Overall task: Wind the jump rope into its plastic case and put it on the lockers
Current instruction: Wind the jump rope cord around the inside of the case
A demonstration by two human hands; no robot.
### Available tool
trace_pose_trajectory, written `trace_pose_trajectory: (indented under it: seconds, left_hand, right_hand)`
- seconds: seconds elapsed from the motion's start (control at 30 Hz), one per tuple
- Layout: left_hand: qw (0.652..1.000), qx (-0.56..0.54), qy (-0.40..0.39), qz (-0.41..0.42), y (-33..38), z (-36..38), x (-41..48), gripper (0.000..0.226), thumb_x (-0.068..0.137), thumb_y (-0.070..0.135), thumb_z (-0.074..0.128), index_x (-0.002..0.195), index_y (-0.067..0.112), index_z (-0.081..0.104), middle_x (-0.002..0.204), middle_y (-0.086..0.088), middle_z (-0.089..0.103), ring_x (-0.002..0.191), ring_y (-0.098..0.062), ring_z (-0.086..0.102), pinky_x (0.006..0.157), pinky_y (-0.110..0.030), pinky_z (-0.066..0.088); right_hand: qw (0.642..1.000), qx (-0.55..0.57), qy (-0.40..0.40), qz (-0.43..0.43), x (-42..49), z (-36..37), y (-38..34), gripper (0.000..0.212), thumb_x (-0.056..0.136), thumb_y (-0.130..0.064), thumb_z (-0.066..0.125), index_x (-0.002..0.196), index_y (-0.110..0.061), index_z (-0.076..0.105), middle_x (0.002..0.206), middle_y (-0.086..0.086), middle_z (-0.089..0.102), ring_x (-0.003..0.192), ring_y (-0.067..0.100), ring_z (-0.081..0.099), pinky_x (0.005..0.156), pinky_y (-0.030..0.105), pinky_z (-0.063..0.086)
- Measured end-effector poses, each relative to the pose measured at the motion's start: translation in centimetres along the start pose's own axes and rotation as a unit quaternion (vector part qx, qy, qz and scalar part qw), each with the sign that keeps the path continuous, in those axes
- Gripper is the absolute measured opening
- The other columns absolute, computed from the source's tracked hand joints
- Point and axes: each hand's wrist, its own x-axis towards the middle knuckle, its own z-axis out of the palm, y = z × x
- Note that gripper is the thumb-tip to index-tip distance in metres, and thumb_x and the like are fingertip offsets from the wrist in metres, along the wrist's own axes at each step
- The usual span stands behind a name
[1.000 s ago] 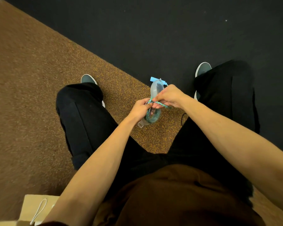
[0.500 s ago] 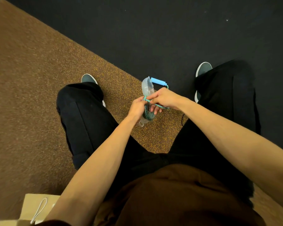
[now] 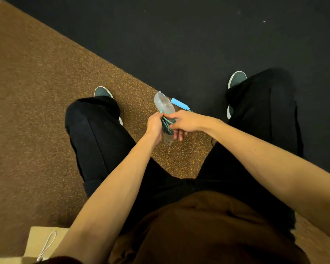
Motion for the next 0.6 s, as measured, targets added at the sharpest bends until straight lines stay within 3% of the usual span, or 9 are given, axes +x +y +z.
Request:
trace_pose_trajectory:
  seconds: [0.13,0.23,0.33,0.5,0.6]
  left_hand:
    - [1.000,-0.030,0.006,0.001,0.1,-0.2,0.4,0.028,0.095,0.006,0.037,0.081,0.006,0.062,0.081,-0.014,0.064,0.073,-0.024,0.061,0.070,-0.034,0.050]
    - [0.999,-0.041,0.015,-0.002,0.3,-0.2,0.6,0.027,0.096,0.006,0.036,0.087,0.006,0.062,0.089,-0.015,0.064,0.081,-0.026,0.062,0.077,-0.037,0.050]
    - [0.999,-0.048,0.009,-0.004,0.5,-0.1,0.4,0.028,0.098,0.006,0.033,0.088,0.005,0.059,0.089,-0.017,0.062,0.076,-0.026,0.060,0.070,-0.036,0.049]
    - [0.999,-0.048,0.003,-0.011,0.4,0.0,0.2,0.026,0.099,0.007,0.032,0.097,0.002,0.058,0.092,-0.019,0.062,0.077,-0.029,0.060,0.069,-0.039,0.050]
    - [0.999,-0.050,0.000,-0.007,0.6,0.0,0.0,0.025,0.099,0.008,0.033,0.094,0.003,0.057,0.095,-0.023,0.060,0.078,-0.031,0.059,0.071,-0.040,0.050]
  right_hand:
    - [0.999,0.005,0.018,-0.026,0.3,0.5,0.3,0.050,0.102,-0.008,0.042,0.150,-0.015,0.032,0.067,0.014,0.066,0.043,0.016,0.060,0.048,0.022,0.052]
    - [0.995,-0.016,0.075,-0.056,0.3,0.5,0.3,0.039,0.101,-0.011,0.045,0.140,-0.013,0.050,0.065,0.015,0.065,0.040,0.012,0.057,0.050,0.018,0.048]
    - [0.990,-0.018,0.114,-0.076,0.0,0.1,0.2,0.031,0.097,-0.010,0.055,0.125,-0.012,0.065,0.064,0.013,0.067,0.044,0.016,0.056,0.053,0.019,0.050]
    - [0.988,-0.027,0.132,-0.076,-0.7,0.0,-0.1,0.024,0.092,-0.008,0.062,0.114,-0.010,0.071,0.069,0.017,0.069,0.051,0.020,0.057,0.062,0.034,0.056]
    - [0.987,-0.020,0.141,-0.076,-0.8,-0.1,-0.2,0.022,0.090,-0.007,0.064,0.111,-0.009,0.073,0.073,0.021,0.072,0.049,0.019,0.058,0.064,0.037,0.057]
